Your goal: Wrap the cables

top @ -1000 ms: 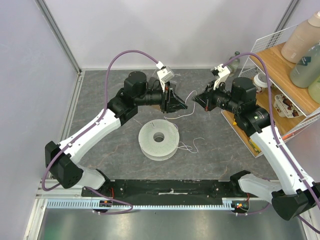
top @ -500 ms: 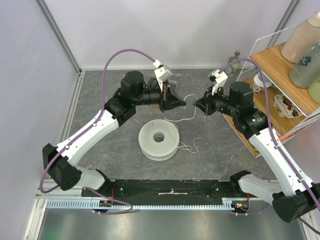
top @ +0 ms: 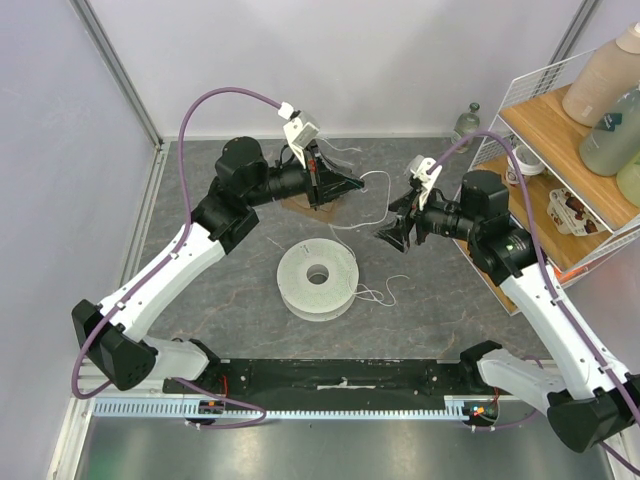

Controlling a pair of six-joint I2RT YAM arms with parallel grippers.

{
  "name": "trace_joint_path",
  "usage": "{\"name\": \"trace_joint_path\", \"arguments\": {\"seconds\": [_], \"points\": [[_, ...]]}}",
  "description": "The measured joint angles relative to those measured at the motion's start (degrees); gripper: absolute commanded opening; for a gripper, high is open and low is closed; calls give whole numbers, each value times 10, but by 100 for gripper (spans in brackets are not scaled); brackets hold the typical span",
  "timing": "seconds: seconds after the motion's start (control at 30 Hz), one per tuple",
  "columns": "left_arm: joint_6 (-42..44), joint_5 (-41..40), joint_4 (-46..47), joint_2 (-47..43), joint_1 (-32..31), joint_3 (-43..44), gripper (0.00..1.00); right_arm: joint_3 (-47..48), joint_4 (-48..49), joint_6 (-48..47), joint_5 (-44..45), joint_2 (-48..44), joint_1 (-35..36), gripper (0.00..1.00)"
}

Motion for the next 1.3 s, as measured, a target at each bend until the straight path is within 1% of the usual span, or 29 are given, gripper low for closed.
{"name": "trace_joint_path", "arguments": {"seconds": [0.03, 0.13, 0.23, 0.3, 0.43, 0.57, 0.67, 0.77, 0.83, 0.93, 1.13, 1.17, 1.2, 1.3], "points": [[-2, 0, 1, 0, 0, 0, 2, 0, 0, -11, 7, -2, 0, 88], [-5, -3, -3, 0, 0, 0, 2, 1, 0, -49, 46, -16, 0, 92], [-8, -14, -14, 0, 0, 0, 2, 1, 14, -87, 106, -56, 0, 93], [-16, -18, -18, 0, 0, -1, 2, -3, 44, -106, 125, -88, -1, 93], [-40, -26, -29, 0, 0, -2, 2, -10, 122, -130, 107, -128, 0, 97], [-60, -30, -36, 0, -1, -2, 2, -12, 218, -147, 85, -112, 20, 97], [-68, -30, -37, 0, -3, -3, 1, -13, 256, -166, 74, -82, 47, 93], [-75, -29, -37, 0, -7, -5, 2, -13, 262, -187, 66, -52, 77, 91], [-78, -29, -37, 0, -9, -7, 2, -15, 262, -204, 67, -43, 96, 87], [-83, -28, -37, -2, -11, -11, 2, -26, 266, -233, 79, -41, 117, 82], [-103, -25, -30, -7, -11, -19, 2, -63, 289, -286, 119, -44, 135, 81], [-105, -25, -30, -8, -11, -20, 2, -66, 289, -292, 124, -43, 136, 79], [-107, -25, -28, -9, -11, -21, 2, -69, 289, -299, 130, -43, 138, 75], [-111, -20, -28, -12, -11, -21, 2, -78, 293, -315, 146, -43, 141, 56]]}}
